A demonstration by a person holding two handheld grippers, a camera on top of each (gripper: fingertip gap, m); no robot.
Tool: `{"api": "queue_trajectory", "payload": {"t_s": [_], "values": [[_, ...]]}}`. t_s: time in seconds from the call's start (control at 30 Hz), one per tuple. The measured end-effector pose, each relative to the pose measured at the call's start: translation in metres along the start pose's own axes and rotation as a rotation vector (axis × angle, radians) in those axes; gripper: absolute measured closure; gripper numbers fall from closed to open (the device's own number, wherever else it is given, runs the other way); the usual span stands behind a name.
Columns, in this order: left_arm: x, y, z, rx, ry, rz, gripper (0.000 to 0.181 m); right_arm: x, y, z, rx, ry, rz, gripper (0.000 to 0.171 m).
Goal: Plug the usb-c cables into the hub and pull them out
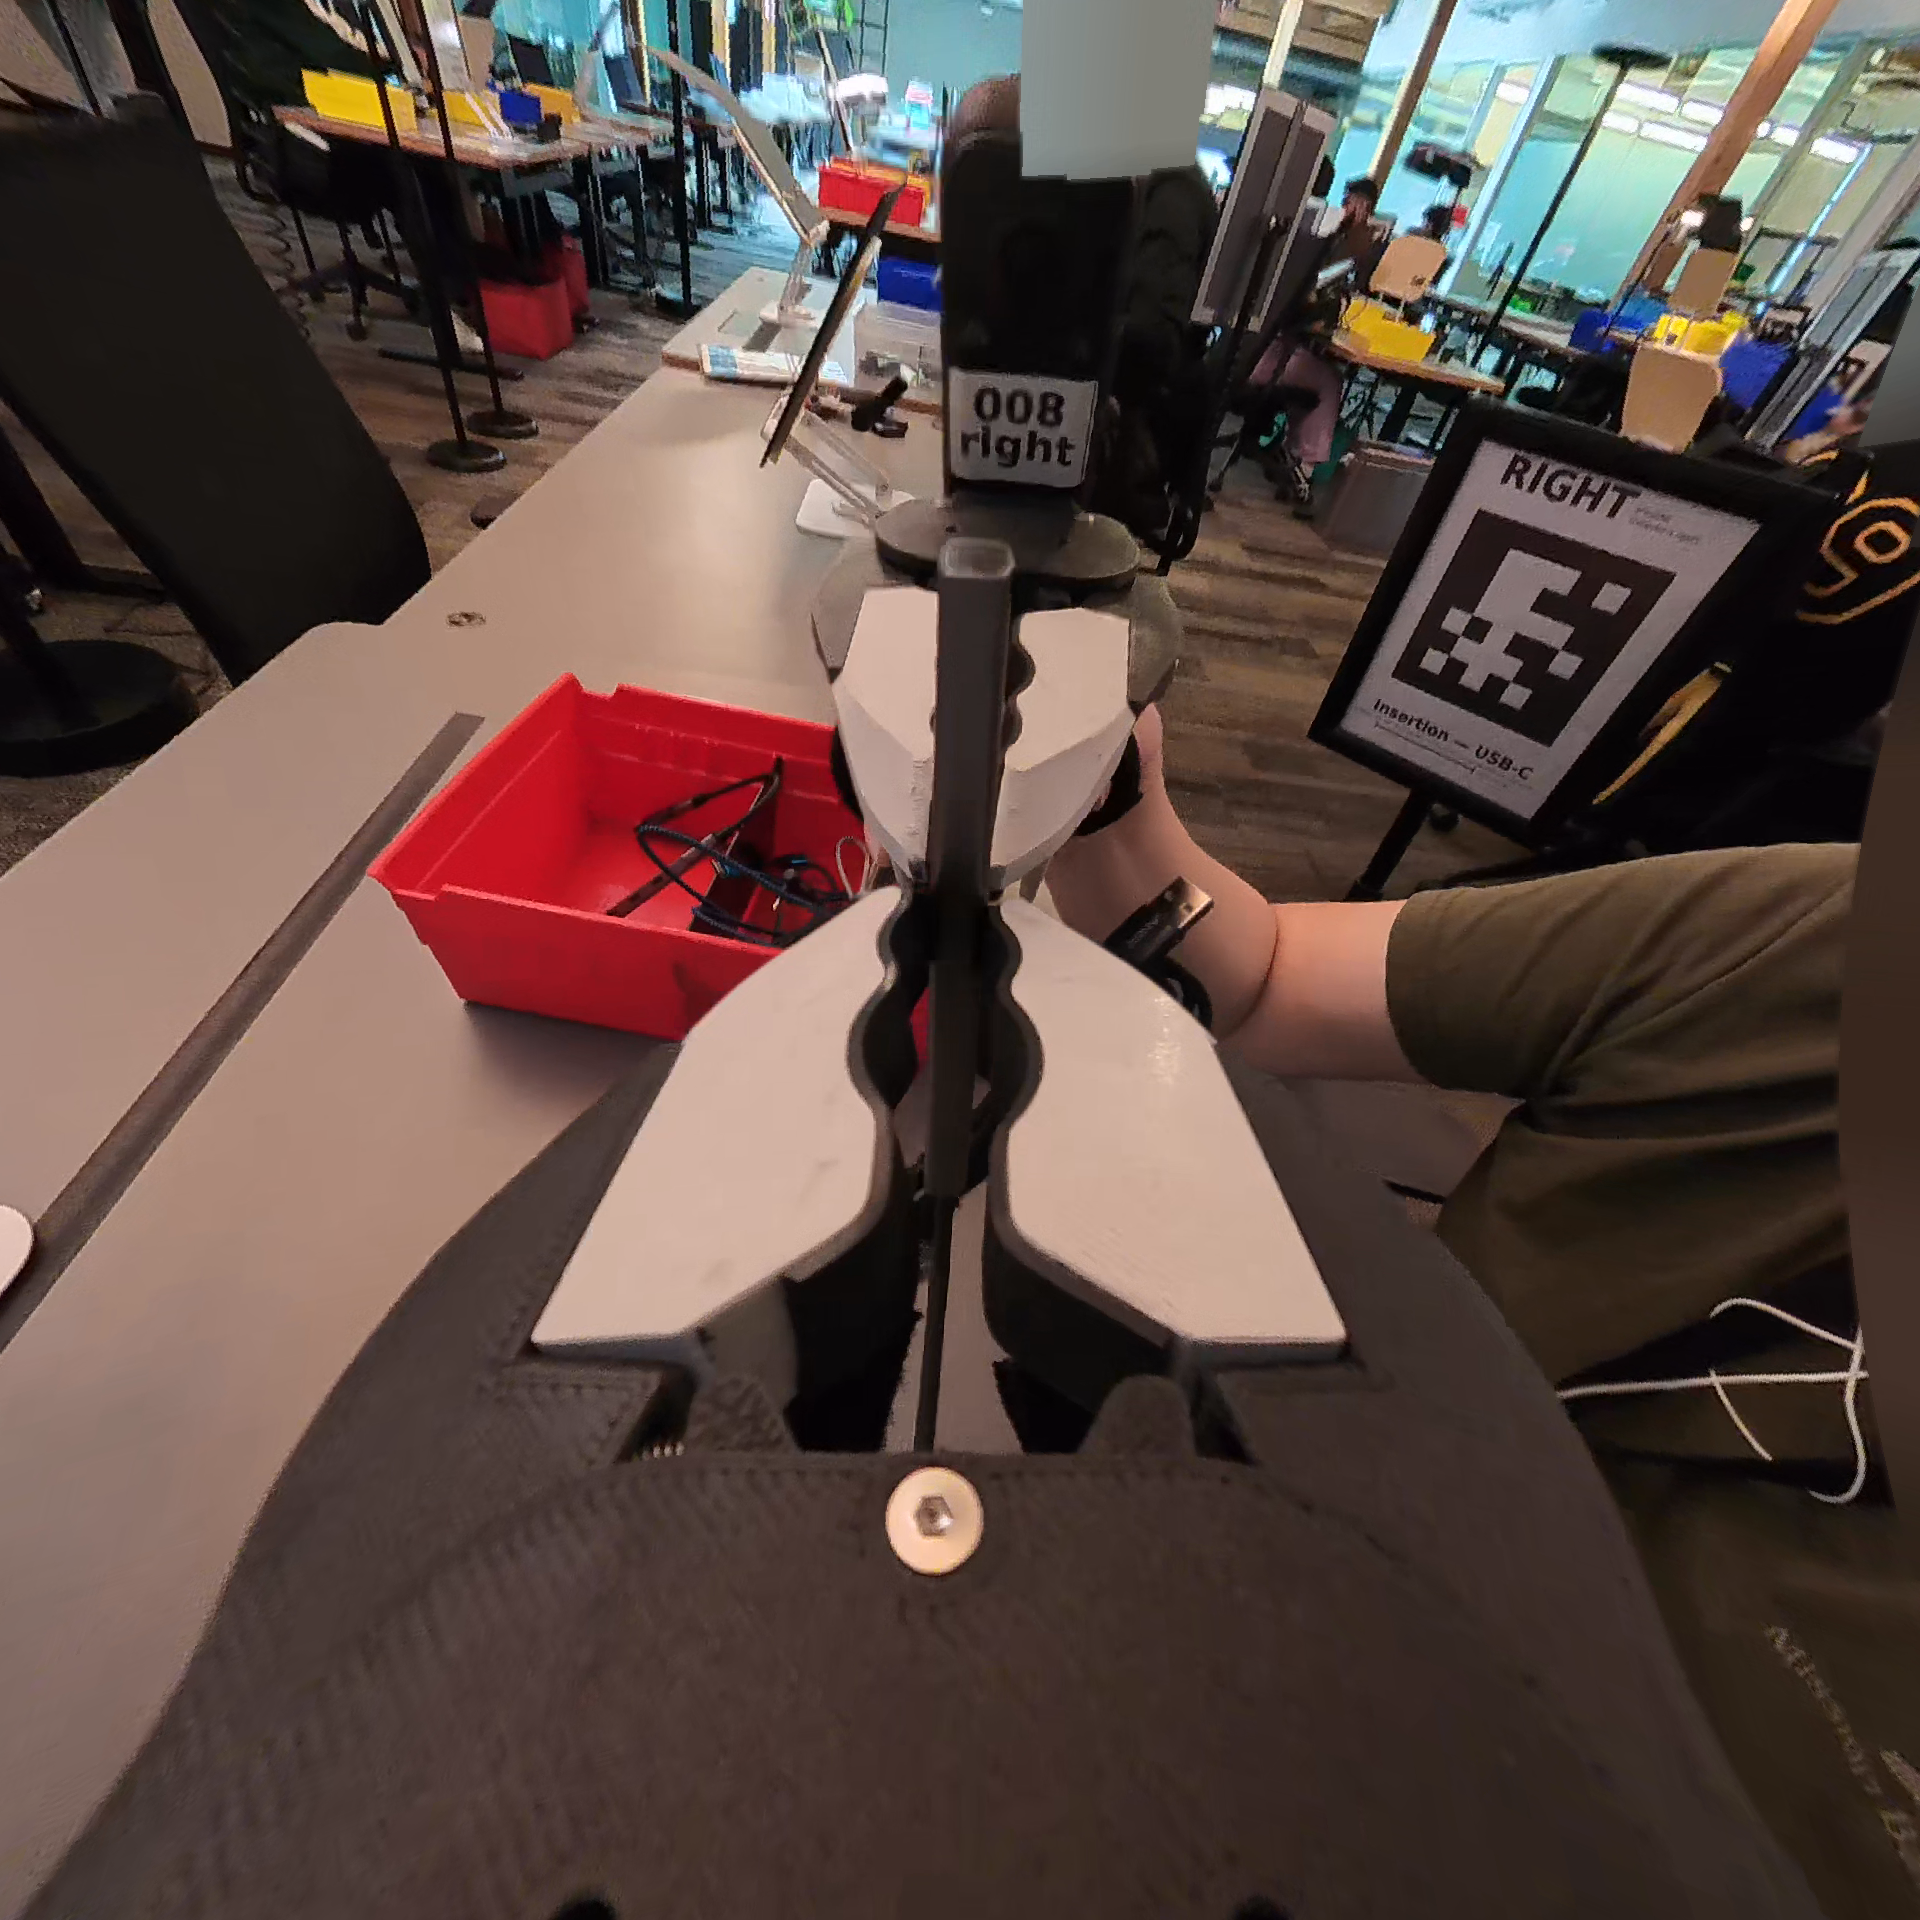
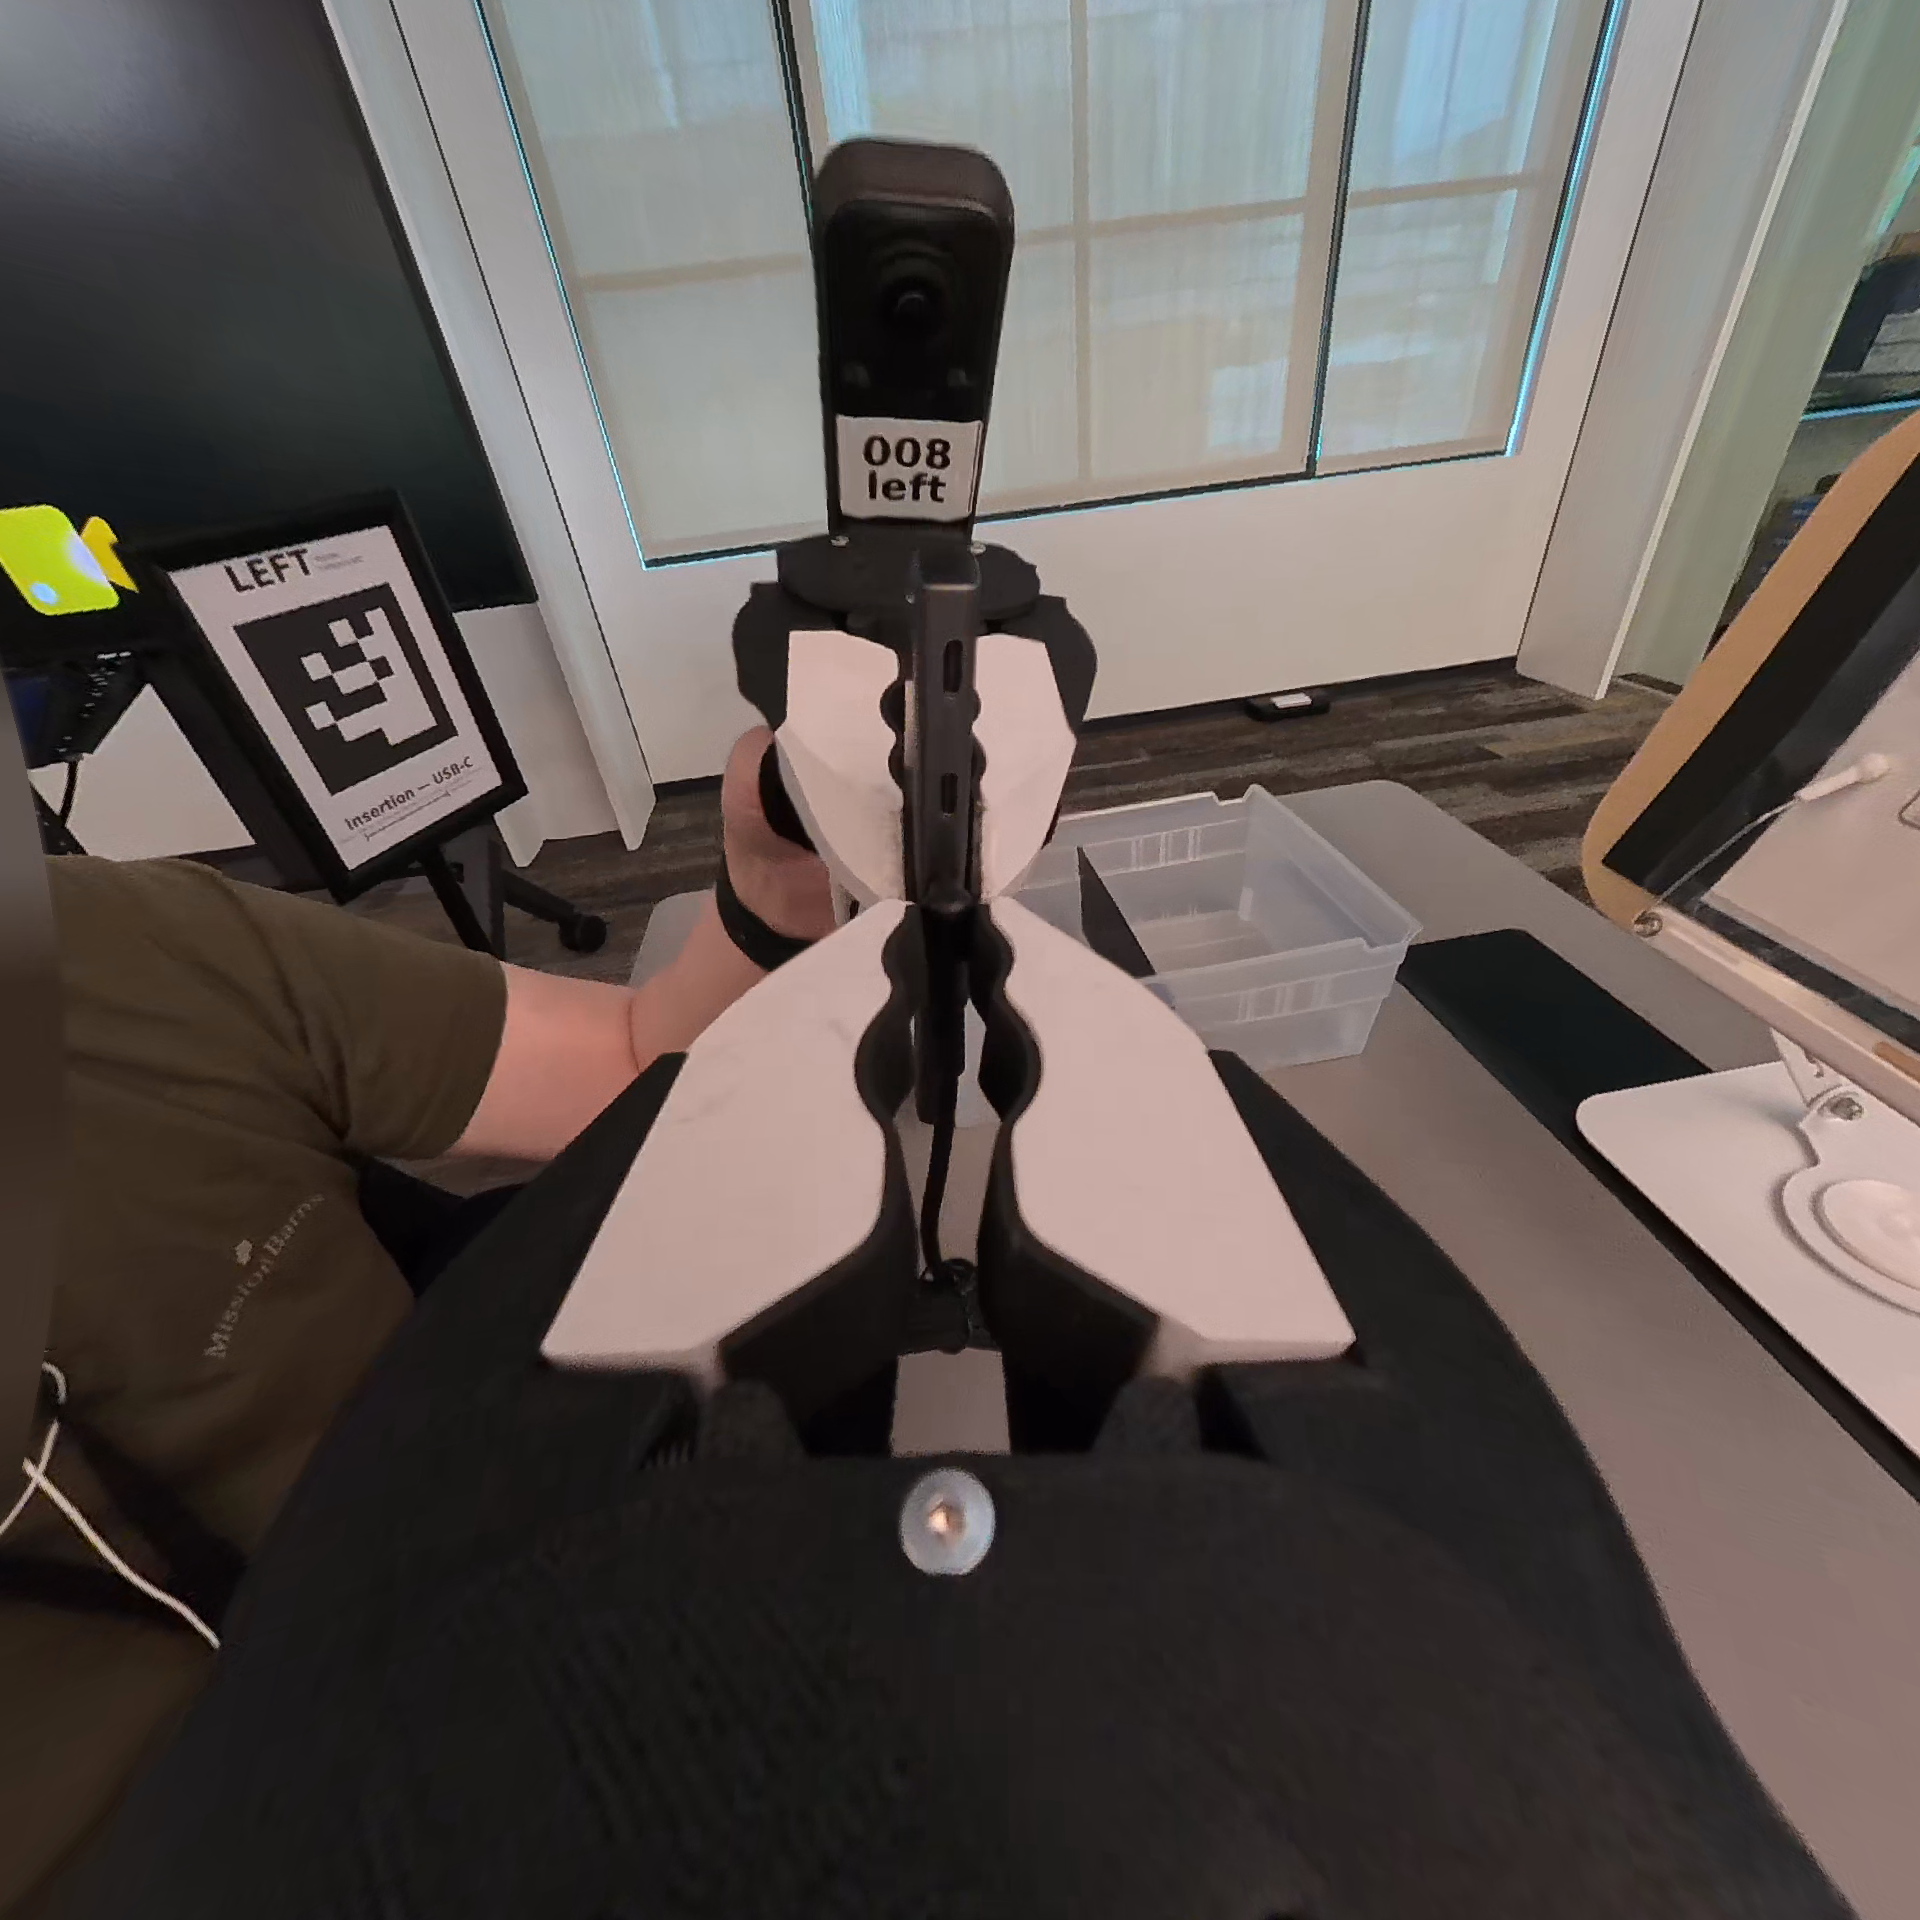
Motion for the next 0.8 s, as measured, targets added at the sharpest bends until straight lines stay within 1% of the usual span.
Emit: {"api": "queue_trajectory", "payload": {"t_s": [0.03, 0.07, 0.1, 0.13, 0.17, 0.2, 0.23, 0.3, 0.4, 0.43, 0.47, 0.53, 0.6, 0.7, 0.8], "values": [[0.001, 0.000, -0.002, -0.004, -0.014, -0.007, 0.172, 0.003, 0.000, -0.003, -0.004, -0.014, 0.005, 0.162], [0.011, 0.006, -0.008, -0.001, -0.053, -0.053, 0.172, 0.015, -0.009, -0.011, -0.013, -0.063, 0.052, 0.162], [0.033, 0.012, -0.021, 0.006, -0.145, -0.091, 0.172, 0.037, -0.017, -0.024, -0.032, -0.137, 0.082, 0.162], [0.061, 0.015, -0.032, 0.021, -0.239, -0.093, 0.172, 0.064, -0.023, -0.039, -0.066, -0.233, 0.089, 0.162], [0.088, 0.016, -0.038, 0.033, -0.291, -0.082, 0.172, 0.091, -0.025, -0.050, -0.077, -0.292, 0.098, 0.162], [0.109, 0.015, -0.039, 0.035, -0.306, -0.079, 0.172, 0.111, -0.025, -0.054, -0.063, -0.291, 0.122, 0.162], [0.124, 0.013, -0.038, 0.023, -0.312, -0.089, 0.173, 0.130, -0.028, -0.057, -0.019, -0.291, 0.206, 0.162], [0.141, 0.006, -0.041, -0.026, -0.338, -0.117, 0.173, 0.157, -0.030, -0.057, 0.070, -0.237, 0.348, 0.162], [0.141, -0.009, -0.042, -0.064, -0.335, -0.079, 0.172, 0.186, -0.033, -0.049, 0.078, -0.150, 0.460, 0.162], [0.137, -0.010, -0.041, -0.064, -0.318, -0.068, 0.172, 0.197, -0.040, -0.044, 0.081, -0.121, 0.534, 0.162], [0.132, -0.011, -0.040, -0.066, -0.301, -0.063, 0.172, 0.209, -0.048, -0.036, 0.072, -0.070, 0.610, 0.162], [0.121, -0.011, -0.036, -0.062, -0.266, -0.058, 0.172, 0.226, -0.056, -0.013, 0.019, 0.053, 0.671, 0.162], [0.110, -0.011, -0.031, -0.047, -0.217, -0.051, 0.172, 0.246, -0.063, -0.002, -0.031, 0.097, 0.763, 0.162], [0.097, -0.010, -0.026, -0.042, -0.174, -0.039, 0.172, 0.257, -0.061, 0.013, -0.111, 0.143, 0.760, 0.162], [0.089, -0.009, -0.023, -0.035, -0.146, -0.031, 0.172, 0.259, -0.073, 0.052, -0.203, 0.321, 0.756, 0.162]]}}
Point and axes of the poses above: each gripper's, where its closed fingertips meet, x back along the fingers, z out of its underside, y = z × x across the jaws, the point moved 1 cm from there along x, back along the fingers
